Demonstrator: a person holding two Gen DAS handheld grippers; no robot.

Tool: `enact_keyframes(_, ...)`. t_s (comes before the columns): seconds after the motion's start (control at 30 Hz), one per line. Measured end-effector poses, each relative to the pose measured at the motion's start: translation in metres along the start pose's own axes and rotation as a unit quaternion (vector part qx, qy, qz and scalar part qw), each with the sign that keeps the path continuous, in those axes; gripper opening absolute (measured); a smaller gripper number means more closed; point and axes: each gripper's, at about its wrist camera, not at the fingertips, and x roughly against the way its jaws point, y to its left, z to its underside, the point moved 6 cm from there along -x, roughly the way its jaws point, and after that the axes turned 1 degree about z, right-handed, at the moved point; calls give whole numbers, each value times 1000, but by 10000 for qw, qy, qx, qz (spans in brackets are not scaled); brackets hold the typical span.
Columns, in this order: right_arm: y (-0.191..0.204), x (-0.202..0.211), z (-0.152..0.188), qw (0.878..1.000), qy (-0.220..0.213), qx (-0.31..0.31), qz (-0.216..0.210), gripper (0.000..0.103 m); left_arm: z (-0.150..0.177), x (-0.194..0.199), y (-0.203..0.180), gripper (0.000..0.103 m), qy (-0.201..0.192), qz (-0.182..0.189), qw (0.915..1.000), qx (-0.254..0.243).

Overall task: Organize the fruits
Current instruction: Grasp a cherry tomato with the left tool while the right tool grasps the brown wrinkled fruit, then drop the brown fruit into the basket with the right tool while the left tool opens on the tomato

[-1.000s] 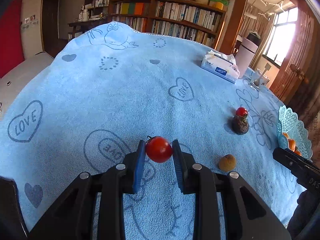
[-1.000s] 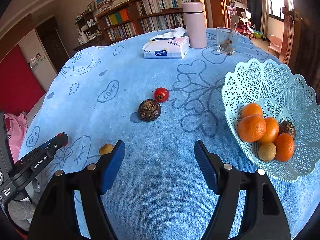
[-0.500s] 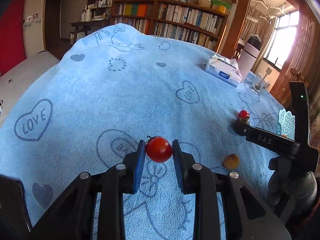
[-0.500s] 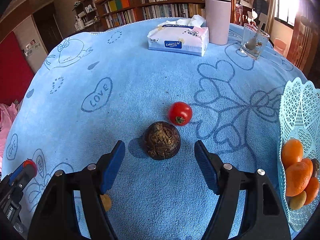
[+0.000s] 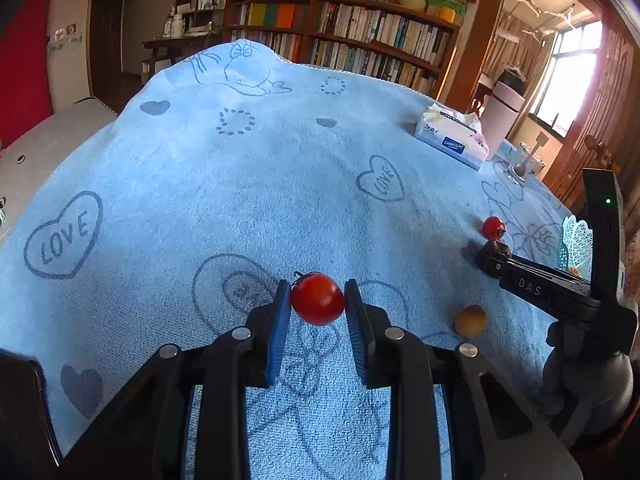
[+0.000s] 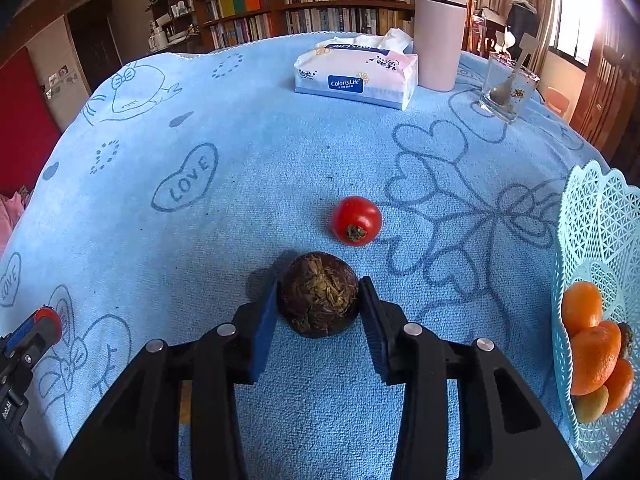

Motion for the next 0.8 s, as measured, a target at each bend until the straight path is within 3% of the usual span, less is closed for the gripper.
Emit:
enact_keyframes(0.4,-10,53,11,9988,-288,-240,-299,41,1,1,-4,28,-27,20,10000,-57)
enact_keyframes(0.8,-40,95,10,9956,-683,-594,-256,41,1,6,-14,28,-51,58,9998,-176)
